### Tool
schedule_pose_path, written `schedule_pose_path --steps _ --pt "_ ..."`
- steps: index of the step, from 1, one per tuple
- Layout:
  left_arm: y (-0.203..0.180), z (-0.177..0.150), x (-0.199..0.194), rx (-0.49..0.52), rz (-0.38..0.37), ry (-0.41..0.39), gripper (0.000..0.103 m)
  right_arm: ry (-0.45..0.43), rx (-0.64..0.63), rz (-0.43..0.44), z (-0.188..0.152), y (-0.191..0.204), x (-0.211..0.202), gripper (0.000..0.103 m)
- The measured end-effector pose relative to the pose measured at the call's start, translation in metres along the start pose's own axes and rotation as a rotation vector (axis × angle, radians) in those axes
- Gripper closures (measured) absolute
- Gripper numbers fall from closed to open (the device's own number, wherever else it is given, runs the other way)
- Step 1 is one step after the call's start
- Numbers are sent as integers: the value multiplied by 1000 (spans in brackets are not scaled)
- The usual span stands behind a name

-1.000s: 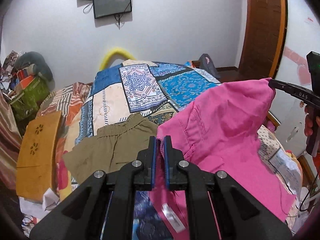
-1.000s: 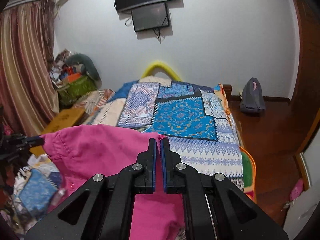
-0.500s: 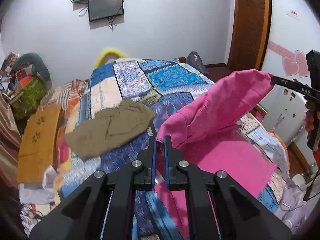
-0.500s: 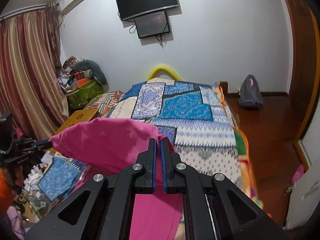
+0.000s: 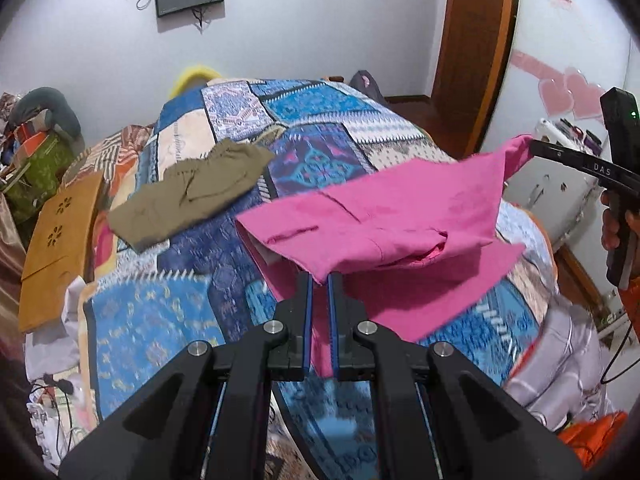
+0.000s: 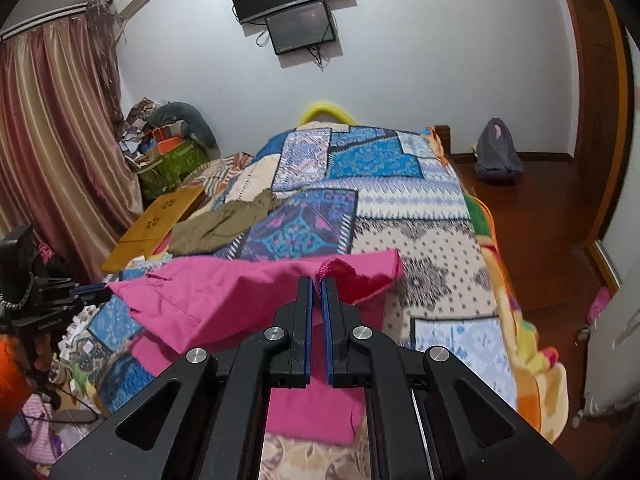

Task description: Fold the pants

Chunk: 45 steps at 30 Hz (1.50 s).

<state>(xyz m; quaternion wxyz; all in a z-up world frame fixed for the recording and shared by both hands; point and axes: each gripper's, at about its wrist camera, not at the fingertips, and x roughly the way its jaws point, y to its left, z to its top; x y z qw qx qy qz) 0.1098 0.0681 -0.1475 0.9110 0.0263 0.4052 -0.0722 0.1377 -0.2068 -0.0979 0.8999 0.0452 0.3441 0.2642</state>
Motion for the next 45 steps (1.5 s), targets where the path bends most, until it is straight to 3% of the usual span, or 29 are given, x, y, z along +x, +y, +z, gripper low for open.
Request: schedule_pose_path --steps 12,17,24,27,30,35,39,45 --pt "6 -23 1 -47 2 38 101 72 53 -52 -50 -15 -9 99" --pt "8 -14 7 -70 -5 41 101 134 77 -67 -70 -23 -3 98" --pt "-2 7 22 -48 -14 42 97 195 13 -140 -81 -18 -2 98" --pt "-5 11 31 -68 -39 49 91 205 -7 -166 -78 -19 -8 93" --pt "-10 9 41 -72 -52 63 74 193 -5 -175 -72 -19 -16 82" --pt "-18 -1 58 -58 -68 109 65 110 -8 -116 -43 0 -18 79" --pt "-22 -13 60 -68 -60 102 57 56 -20 -46 -31 23 -1 63" --pt "-15 -30 63 -142 -108 117 57 134 -27 13 -51 43 48 62"
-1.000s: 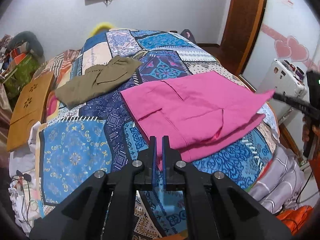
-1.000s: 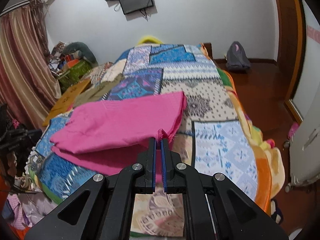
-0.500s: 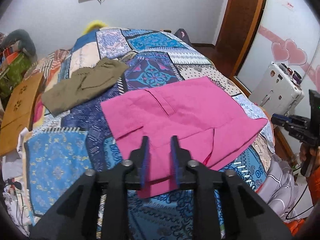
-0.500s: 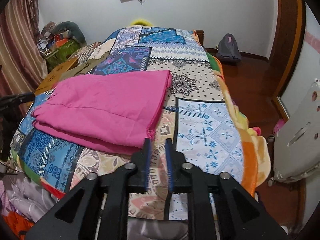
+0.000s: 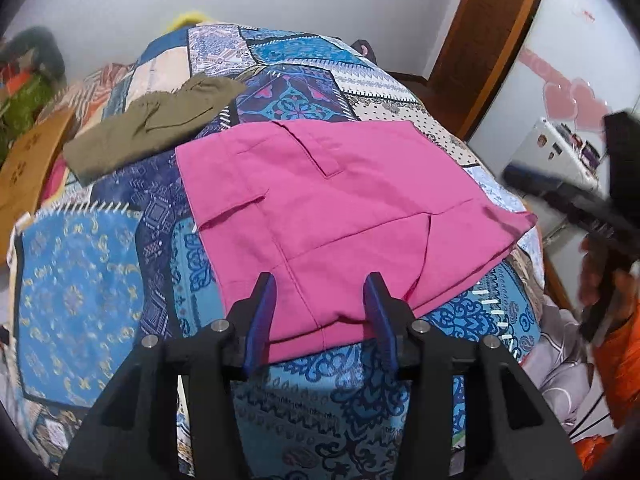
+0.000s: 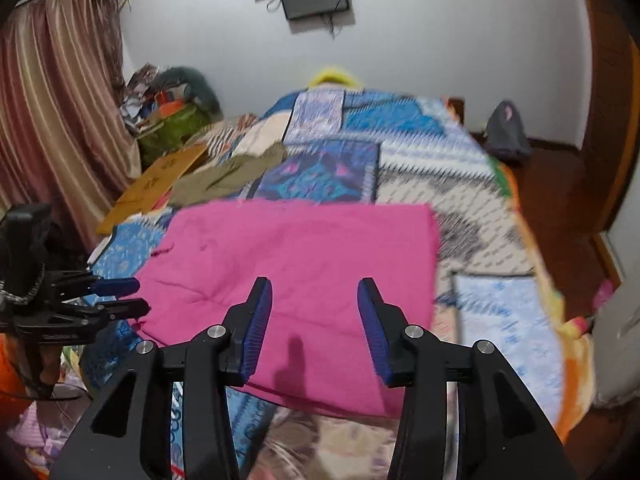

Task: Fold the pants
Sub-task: 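Lay the pink pants flat on the bed and open both tools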

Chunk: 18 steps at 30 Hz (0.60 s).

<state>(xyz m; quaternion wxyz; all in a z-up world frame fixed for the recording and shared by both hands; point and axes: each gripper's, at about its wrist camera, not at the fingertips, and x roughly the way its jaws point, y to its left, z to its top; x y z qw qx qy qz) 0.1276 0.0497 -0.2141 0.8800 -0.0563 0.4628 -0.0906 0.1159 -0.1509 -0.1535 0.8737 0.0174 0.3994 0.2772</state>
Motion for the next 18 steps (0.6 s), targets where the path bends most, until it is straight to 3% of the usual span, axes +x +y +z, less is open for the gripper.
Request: schedule_pose_path --steps 3,10,12,18 --pt "0 -6 -1 -5 3 -8 57 97 12 -3 -18 -4 24 62" --pt "-4 -9 -7 33 25 -2 57 119 44 -2 -33 -27 9 58" --pt "-1 0 -13 28 38 -7 57 134 59 -19 -32 -37 5 58" --pt "24 43 -41 14 85 -125 53 118 52 -128 -16 -63 -14 58"
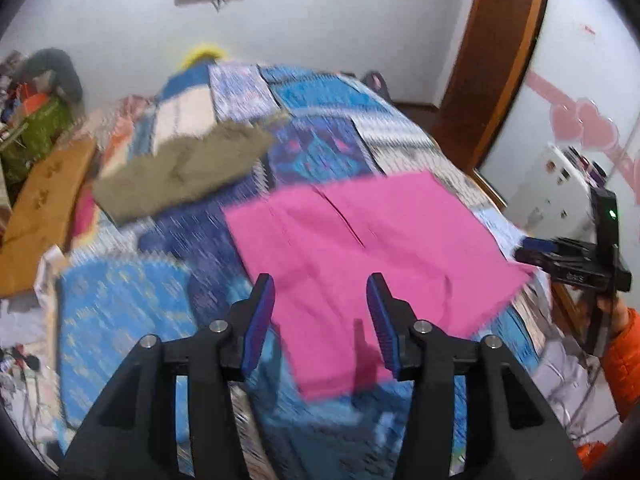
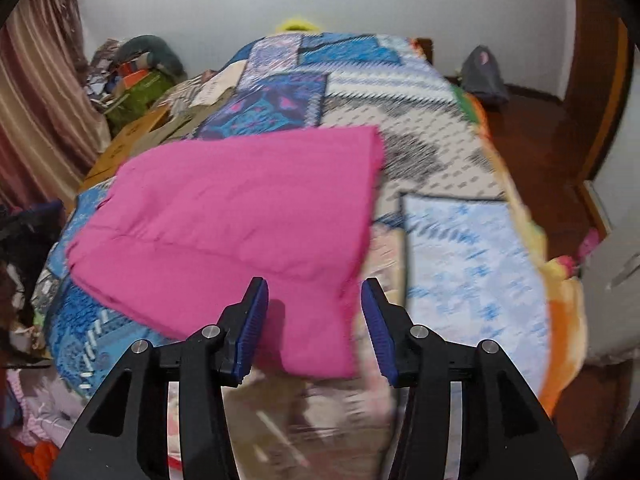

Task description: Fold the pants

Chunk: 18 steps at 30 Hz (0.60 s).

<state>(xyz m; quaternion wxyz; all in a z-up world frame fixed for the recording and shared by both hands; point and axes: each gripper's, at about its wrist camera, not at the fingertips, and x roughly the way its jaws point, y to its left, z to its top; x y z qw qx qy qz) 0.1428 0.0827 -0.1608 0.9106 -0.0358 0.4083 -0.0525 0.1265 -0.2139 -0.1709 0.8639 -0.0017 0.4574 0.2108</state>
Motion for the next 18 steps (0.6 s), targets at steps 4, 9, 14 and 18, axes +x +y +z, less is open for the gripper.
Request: schedule_pose_path --steps 4,9,14,18 --pt "27 26 17 -18 60 -10 52 -45 1 -31 23 -10 -4 58" --pt "54 45 60 -68 76 48 52 -72 3 -36 55 -17 14 58" --pt "65 53 99 -65 65 92 52 -73 3 -48 86 -25 50 54" --pt "69 52 121 -56 69 111 52 -57 6 -61 109 -31 84 52"
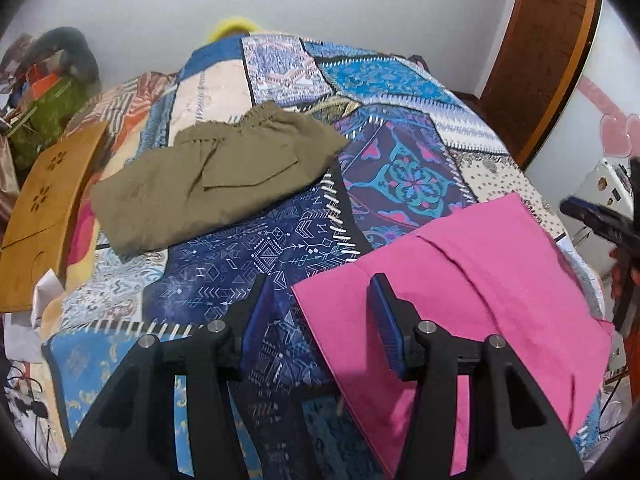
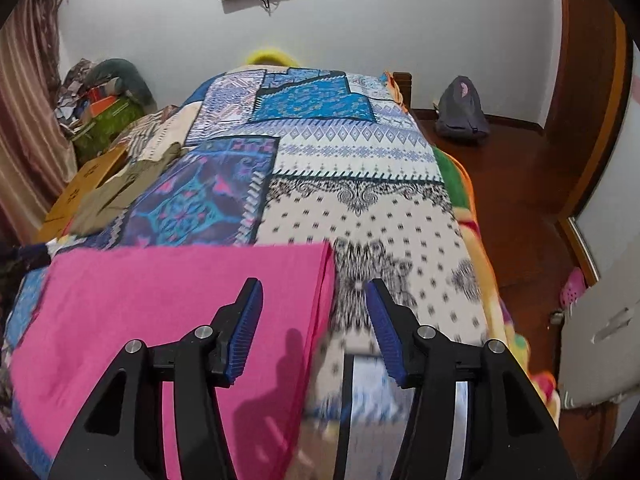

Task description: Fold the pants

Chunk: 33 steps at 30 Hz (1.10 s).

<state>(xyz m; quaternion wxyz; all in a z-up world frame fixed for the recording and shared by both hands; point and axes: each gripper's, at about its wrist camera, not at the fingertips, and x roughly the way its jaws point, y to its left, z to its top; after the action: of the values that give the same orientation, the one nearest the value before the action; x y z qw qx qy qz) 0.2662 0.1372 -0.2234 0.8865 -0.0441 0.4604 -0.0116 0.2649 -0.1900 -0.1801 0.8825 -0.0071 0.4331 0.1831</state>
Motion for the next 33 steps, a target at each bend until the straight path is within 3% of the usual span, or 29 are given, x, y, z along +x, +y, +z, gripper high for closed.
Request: schedule_pose_path --steps 7,12,14,15,16,19,24,28,33 --pt "10 -6 29 -28 -51 26 52 101 17 64 13 -8 60 52" --pt "21 -10 35 -107 -119 36 52 175 -28 84 6 2 85 52" --pt "23 -11 36 -123 -130 40 55 172 -27 99 4 2 86 60" --pt "22 -11 35 -129 -147 41 61 171 -30 106 4 3 84 71" --pt "21 -10 35 -133 -142 47 78 168 -35 98 4 3 82 82" --pt "17 -10 30 -112 -91 27 89 141 -52 78 5 5 77 93" --pt "16 -8 21 -92 -62 -1 92 97 -101 31 9 11 72 97" --pt "11 -7 12 -29 53 -58 92 48 -155 2 10 26 63 98" --pt "14 -10 18 -29 76 -16 91 93 -178 -30 15 33 73 97"
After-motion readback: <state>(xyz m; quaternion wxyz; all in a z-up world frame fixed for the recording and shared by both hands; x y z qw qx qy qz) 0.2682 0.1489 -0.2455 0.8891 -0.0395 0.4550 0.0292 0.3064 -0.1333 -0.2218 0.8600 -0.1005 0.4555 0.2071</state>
